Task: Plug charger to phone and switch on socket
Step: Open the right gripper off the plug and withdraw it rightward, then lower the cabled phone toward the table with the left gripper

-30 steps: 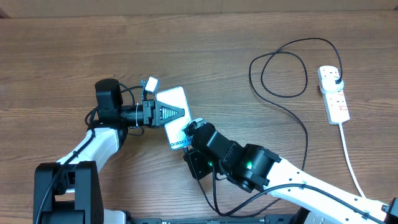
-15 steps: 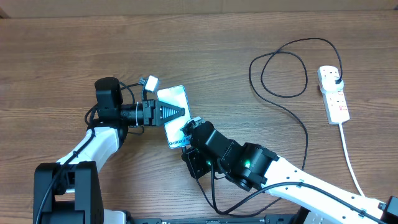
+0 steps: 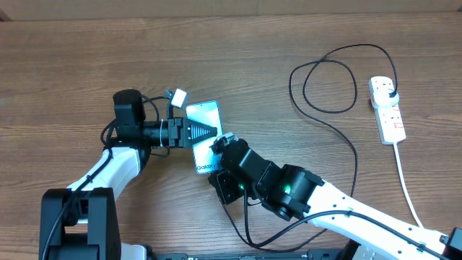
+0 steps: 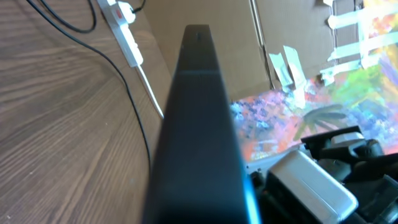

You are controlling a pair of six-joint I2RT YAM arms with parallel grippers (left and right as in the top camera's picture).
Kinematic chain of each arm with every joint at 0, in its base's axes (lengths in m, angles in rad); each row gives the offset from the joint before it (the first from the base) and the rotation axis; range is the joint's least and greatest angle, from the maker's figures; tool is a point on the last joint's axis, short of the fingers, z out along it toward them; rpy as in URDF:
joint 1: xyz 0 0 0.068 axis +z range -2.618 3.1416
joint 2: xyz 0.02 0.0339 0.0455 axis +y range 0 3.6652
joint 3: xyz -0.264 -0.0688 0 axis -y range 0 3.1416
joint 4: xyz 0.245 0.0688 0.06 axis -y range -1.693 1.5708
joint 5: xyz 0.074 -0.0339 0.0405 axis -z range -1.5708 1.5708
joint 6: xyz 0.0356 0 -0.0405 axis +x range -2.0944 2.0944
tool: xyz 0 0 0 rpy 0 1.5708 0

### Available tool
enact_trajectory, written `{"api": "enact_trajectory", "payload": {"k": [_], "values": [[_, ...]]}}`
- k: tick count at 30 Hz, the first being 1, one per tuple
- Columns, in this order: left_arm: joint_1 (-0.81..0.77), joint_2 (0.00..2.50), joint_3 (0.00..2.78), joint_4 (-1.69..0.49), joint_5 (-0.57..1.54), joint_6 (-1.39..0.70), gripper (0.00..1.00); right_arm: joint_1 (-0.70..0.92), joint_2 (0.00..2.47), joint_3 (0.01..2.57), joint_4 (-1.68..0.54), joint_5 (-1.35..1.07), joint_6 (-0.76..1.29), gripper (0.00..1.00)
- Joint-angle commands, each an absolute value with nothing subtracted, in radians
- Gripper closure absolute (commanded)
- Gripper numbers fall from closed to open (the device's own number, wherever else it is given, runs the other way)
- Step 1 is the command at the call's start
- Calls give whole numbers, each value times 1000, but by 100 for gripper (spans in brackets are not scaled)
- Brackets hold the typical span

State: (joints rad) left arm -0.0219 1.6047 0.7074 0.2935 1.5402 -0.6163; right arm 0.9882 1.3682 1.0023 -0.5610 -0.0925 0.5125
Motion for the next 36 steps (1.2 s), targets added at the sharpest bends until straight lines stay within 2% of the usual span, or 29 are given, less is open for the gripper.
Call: {"api": "enact_trajectory", "payload": {"k": [1,4,11,17,18,24,30,32,36], "values": [[-59,1601,681,289,1525,-546,96,973,1343,1108,-500,-47,501,79],[-59,1601,681,289,1480,-555,96,973,1335,1108,-515,-46,501,70],[-59,1601,681,289,1409,-678,96,973,1264,1108,-571,-18,496,30],[-59,1601,681,288,1407,-707,96,973,1163,1108,-669,147,496,8],[-59,1601,681,288,1405,-725,96,973,1143,1108,-691,175,497,2],[-62,1601,682,344,1370,-967,96,973,1019,1108,-834,340,511,0],[-111,1601,709,656,1277,-1235,96,973,898,1108,-871,395,606,0],[-135,1601,754,700,1259,-1265,96,973,862,1108,-879,408,606,0],[-165,1601,882,649,1245,-1217,96,973,812,1108,-905,419,607,0]]}}
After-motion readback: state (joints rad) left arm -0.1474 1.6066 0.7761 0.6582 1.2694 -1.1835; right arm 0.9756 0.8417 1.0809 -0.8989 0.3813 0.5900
